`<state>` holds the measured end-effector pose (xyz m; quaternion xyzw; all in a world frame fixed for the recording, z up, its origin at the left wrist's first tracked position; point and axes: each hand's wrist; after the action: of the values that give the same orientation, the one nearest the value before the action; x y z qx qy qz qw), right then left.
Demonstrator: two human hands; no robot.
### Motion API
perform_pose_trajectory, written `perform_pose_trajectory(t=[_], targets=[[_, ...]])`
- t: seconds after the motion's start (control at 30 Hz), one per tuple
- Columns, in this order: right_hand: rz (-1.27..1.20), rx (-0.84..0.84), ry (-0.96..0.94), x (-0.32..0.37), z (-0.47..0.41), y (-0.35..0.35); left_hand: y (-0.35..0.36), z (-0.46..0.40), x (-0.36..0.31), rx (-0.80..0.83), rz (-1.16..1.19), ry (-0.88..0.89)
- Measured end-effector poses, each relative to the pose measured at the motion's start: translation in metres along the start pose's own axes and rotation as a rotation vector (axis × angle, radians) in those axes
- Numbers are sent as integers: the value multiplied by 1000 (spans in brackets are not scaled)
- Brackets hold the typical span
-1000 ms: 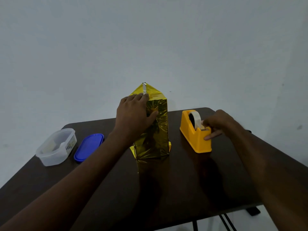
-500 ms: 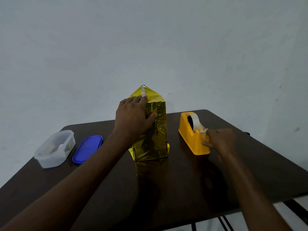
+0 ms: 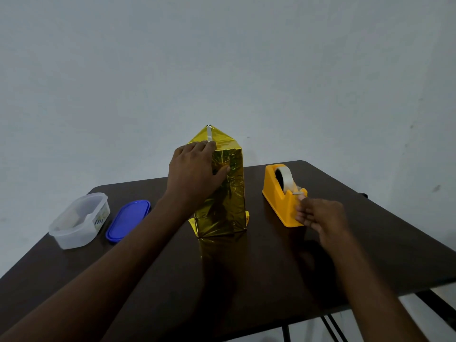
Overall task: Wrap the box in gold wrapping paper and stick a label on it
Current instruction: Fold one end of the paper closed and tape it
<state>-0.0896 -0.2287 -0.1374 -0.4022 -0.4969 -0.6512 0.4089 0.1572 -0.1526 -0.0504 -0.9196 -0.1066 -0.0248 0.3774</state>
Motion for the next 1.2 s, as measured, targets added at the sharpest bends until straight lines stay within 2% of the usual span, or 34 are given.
perform_pose_trajectory(t=[0.5,0.93,1.2], targets=[[-158,1,70,-5,10,-3,-1,0,1,-5,6,8],[-381,-5,218,-19,11,8,-1,-2,0,-5,15,0],[-327,-57,185,-28,17,14,1,-1,1,-2,12,6]])
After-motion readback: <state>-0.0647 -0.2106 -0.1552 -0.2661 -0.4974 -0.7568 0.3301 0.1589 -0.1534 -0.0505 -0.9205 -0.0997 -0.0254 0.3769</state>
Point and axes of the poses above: each hand's wrist, its own z-axis away from the middle knuckle, its own y-axis out of the palm, x = y × z, and after that the axes turned 9 degrees about -z, right-handed
